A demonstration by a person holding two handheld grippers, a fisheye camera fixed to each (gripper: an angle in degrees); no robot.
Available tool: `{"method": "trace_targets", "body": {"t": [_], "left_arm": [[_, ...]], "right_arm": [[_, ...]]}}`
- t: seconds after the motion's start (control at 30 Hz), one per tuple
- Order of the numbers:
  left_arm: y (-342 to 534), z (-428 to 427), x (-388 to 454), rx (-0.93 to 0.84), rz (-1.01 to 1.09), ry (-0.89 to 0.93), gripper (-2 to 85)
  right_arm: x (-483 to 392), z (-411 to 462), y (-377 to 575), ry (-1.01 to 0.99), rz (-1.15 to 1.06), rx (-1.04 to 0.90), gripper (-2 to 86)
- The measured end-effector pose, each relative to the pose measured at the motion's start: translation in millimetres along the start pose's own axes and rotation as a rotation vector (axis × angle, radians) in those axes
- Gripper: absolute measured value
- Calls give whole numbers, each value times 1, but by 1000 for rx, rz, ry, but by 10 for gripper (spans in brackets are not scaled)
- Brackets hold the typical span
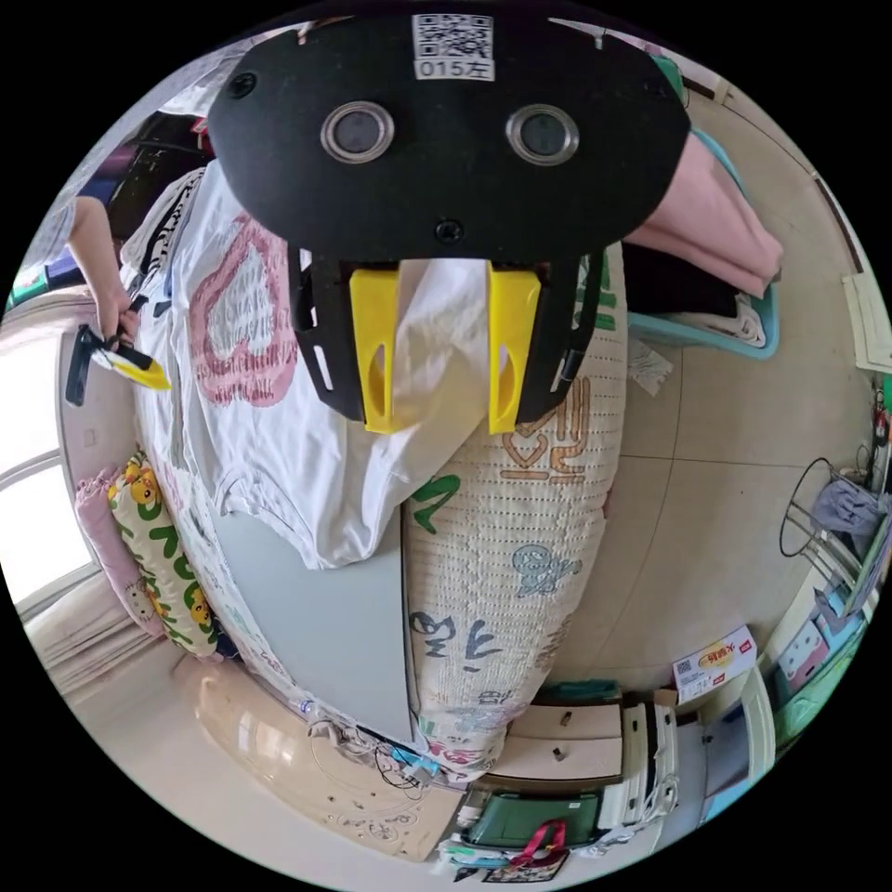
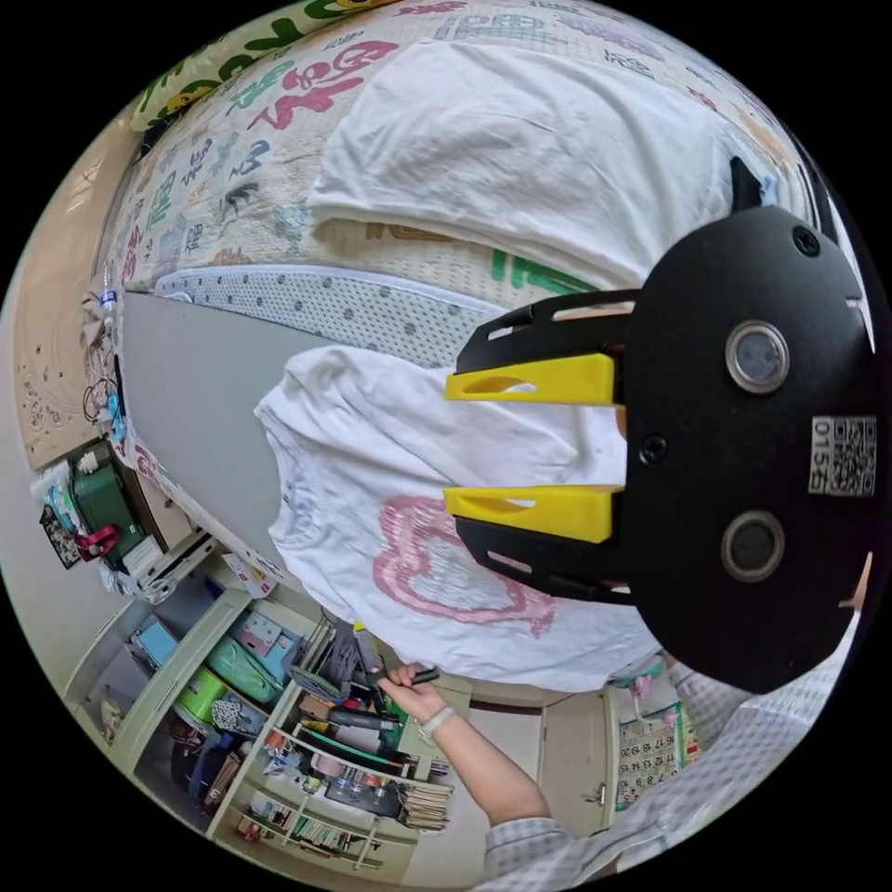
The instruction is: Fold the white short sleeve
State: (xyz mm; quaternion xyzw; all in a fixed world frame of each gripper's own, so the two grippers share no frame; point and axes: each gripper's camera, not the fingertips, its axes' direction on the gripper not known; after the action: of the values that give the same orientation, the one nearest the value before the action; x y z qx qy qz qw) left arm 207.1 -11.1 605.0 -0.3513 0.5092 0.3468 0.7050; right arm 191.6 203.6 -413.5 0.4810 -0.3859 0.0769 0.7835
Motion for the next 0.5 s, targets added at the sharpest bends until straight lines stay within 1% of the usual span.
{"method": "trace_targets", "body": {"t": [0.13, 0.2, 0.23, 0.3, 0.33, 0.37, 0.4, 0.5], "left_arm": [[-23, 1, 1, -36, -21, 28, 130], [-32, 1, 2, -59, -16, 48, 103], [-38, 1, 2, -81, -5, 68, 79], [-49, 4, 3, -130, 16, 102, 40], [-57, 5, 2, -154, 17, 124, 11], [-66, 4, 1, -161, 14, 144, 5], [-71, 1, 1, -156, 10, 142, 1], [-100, -18, 4, -99, 34, 82, -4]], "right_arm": [[-26, -2, 2, 9, -1, -90, 132], [-25, -1, -3, 5, 30, -106, 113], [-25, -9, -9, 13, 45, -80, 94], [-26, -18, -20, 33, 46, -89, 53], [-26, -24, -28, 20, 54, -108, 15], [-24, -31, -36, -14, 72, -128, 4], [-21, -38, -39, -32, 86, -122, -1], [0, -89, -53, -59, 184, -23, -5]]}}
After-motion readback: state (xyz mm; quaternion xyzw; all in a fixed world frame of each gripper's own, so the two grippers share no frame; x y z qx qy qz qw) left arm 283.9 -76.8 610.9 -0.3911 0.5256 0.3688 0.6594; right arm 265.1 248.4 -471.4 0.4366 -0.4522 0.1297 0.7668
